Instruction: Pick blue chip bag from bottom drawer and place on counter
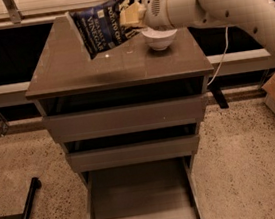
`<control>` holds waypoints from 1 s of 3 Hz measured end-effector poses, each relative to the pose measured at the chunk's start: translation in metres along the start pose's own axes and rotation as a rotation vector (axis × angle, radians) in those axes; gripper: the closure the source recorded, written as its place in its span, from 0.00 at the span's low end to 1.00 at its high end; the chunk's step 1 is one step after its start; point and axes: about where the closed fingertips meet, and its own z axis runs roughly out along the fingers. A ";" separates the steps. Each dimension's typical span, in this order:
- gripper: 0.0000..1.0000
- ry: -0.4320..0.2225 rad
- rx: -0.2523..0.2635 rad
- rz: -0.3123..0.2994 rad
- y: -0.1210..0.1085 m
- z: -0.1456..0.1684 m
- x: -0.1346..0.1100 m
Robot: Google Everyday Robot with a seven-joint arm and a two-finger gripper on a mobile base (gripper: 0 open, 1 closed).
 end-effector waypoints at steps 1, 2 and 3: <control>0.44 0.004 -0.005 -0.001 0.002 0.003 0.001; 0.20 0.006 -0.007 -0.001 0.003 0.005 0.002; 0.00 0.009 -0.011 -0.001 0.005 0.007 0.003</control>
Offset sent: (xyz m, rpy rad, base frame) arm 0.0001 0.0022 -0.0010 -0.0002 0.0012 0.0038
